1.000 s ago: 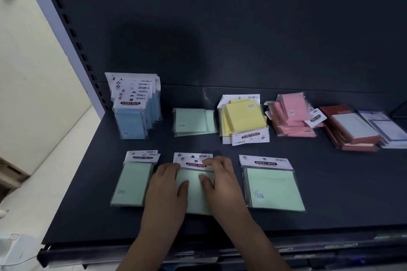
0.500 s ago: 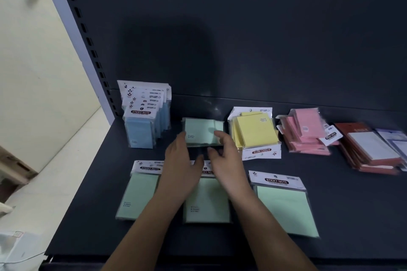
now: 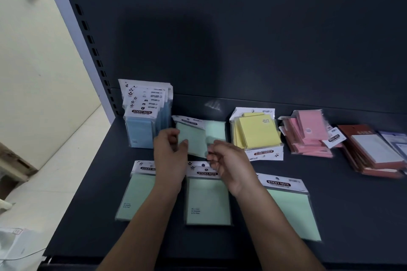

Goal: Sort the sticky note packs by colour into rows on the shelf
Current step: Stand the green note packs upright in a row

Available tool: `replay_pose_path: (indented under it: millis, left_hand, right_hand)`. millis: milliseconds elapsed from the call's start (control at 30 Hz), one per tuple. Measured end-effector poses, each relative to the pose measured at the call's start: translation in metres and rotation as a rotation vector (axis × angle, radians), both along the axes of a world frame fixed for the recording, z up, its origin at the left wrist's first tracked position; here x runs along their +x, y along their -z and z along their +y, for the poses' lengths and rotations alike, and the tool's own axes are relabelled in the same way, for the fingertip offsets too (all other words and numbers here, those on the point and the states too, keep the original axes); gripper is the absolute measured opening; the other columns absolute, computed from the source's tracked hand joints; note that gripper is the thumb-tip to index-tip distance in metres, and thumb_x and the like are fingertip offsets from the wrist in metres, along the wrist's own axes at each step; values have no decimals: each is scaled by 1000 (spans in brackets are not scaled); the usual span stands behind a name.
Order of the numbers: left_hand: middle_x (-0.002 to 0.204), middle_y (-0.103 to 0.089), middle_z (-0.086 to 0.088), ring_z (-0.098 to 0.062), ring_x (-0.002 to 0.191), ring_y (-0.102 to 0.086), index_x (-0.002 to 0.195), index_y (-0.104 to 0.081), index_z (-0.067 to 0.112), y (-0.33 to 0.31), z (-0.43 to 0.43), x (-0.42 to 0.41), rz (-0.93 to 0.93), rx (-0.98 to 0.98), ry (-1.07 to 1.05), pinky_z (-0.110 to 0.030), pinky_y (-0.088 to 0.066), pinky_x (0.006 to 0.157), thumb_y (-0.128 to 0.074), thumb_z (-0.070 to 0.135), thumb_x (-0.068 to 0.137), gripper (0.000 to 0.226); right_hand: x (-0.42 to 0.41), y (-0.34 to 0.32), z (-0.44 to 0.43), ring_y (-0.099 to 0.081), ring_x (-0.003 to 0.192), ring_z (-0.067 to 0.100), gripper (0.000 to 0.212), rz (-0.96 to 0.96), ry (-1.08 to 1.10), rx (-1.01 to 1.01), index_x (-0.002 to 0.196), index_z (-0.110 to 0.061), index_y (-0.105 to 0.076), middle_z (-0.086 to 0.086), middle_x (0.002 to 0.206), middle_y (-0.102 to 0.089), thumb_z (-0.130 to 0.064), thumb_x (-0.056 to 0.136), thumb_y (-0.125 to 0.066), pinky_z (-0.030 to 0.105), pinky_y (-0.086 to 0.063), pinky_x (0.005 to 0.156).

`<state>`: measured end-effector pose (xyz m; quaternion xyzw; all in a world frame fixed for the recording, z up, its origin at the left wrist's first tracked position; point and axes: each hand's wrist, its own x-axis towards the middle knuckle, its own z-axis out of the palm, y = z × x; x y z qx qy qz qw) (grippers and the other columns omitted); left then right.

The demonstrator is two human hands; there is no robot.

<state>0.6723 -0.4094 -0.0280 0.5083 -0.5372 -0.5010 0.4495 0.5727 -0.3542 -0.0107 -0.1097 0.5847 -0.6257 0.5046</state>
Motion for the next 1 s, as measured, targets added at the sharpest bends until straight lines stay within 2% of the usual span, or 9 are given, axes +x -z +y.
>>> replay_pose_path:
  millis: [67,167,300,400,567,667,767,833,1000]
  left_hand:
    - [108,-55,-5,-11,82,-54,99,-51,21,-5,2,5,46,32,33,-13,-44,67,-56,-5,85,30]
    - [102,-61,0,-10,82,-57,99,-56,27,-17,14,13,135,155,240,-16,-49,67,-52,-11,84,41]
    - [100,-66,8,-6,84,-61,116,-57,28,-30,31,25,223,218,407,-19,-51,67,-46,-13,83,54]
    - [94,-68,6,-11,76,-59,120,-54,33,-31,44,35,251,250,461,-22,-49,54,-46,-14,83,61]
    - [81,-62,-10,-17,72,-56,124,-52,34,-17,60,48,-15,160,478,-26,-48,69,-56,-3,86,53]
    - [91,-61,-17,-21,77,-57,126,-50,35,-3,66,53,-182,49,474,-21,-48,71,-61,8,86,49]
    - [105,-58,2,-21,99,-54,135,-43,29,2,71,54,-318,-55,486,-31,-47,90,-62,10,86,56]
    - [105,-46,16,-18,109,-44,134,-43,25,4,72,53,-398,-99,441,-28,-38,97,-62,9,85,56]
    - [131,-43,5,-16,122,-35,132,-45,16,10,70,46,-482,-113,401,-19,-27,96,-63,8,83,53]
  right_hand:
    - [-1,2,5,-45,52,11,14,33,-25,-5,82,-6,-57,6,69,-52,6,87,-51,18,-32,47]
    - [-2,7,12,-48,63,7,10,289,-19,46,93,-17,-62,-4,75,-56,-9,88,-58,17,-37,57]
    - [-2,8,23,-55,84,10,22,368,30,-43,108,-16,-56,-2,92,-58,-6,89,-57,22,-46,78]
    - [-2,4,40,-56,81,6,21,360,7,-131,103,-15,-60,-2,88,-58,-1,88,-58,8,-45,71]
    - [3,14,69,-55,67,-4,23,429,30,-158,89,-18,-65,-1,81,-59,5,83,-62,7,-45,68]
    - [9,23,81,-53,66,1,26,517,11,-124,89,-21,-64,-1,80,-57,5,83,-63,10,-46,67]
    - [14,29,85,-52,67,2,28,646,0,-91,95,-24,-61,-6,78,-57,1,83,-63,13,-46,69]
    - [15,31,86,-51,67,1,28,691,-19,-85,98,-25,-60,-7,78,-56,0,84,-62,13,-45,69]
    - [12,35,78,-53,76,3,24,919,-13,-19,100,-24,-61,-1,90,-57,-5,86,-61,8,-40,72]
